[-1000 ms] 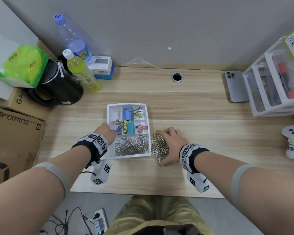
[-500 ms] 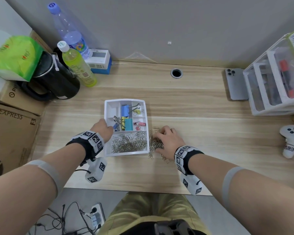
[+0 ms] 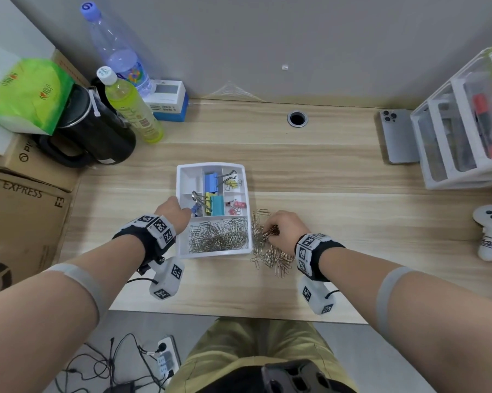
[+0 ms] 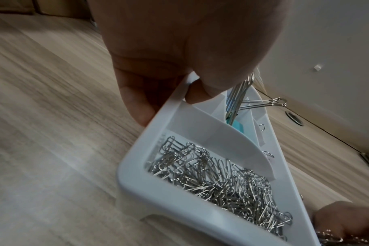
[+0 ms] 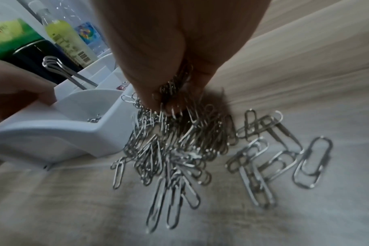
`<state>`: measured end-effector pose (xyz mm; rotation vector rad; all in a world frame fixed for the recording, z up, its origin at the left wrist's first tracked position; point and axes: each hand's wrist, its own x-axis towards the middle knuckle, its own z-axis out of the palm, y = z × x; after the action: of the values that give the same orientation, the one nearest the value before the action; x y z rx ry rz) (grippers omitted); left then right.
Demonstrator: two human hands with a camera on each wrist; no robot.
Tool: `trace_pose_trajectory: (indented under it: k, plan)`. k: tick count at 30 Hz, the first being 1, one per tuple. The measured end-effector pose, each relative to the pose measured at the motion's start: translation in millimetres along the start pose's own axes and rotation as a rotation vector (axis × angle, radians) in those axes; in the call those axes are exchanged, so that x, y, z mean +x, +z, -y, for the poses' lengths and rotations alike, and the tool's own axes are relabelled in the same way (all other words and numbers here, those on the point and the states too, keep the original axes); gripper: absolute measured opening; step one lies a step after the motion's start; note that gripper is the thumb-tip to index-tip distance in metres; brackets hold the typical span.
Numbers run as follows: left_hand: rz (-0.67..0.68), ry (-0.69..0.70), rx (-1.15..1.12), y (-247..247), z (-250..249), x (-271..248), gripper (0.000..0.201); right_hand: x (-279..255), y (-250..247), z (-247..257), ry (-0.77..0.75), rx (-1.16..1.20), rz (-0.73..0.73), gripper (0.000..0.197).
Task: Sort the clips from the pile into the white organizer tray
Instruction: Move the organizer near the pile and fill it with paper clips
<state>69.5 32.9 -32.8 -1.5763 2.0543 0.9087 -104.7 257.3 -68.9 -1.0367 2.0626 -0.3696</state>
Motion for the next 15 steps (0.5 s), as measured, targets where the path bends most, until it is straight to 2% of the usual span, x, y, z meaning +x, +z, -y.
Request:
trace_pose_trajectory:
  k: [5,12,15]
  plan:
    - [0.013,-0.015,-0.004,-3,-3,-3,0.029,-1,-10,-6,0.081,0.08,0.025,0.022]
    - [0.041,-0.041,-0.02,-8,-11,-8,0.028,0,-24,16,0.045,0.105,0.023,0.01]
    - [0.062,-0.043,-0.022,-9,-12,-8,0.03,1,-26,33,-0.01,0.151,0.03,0.014]
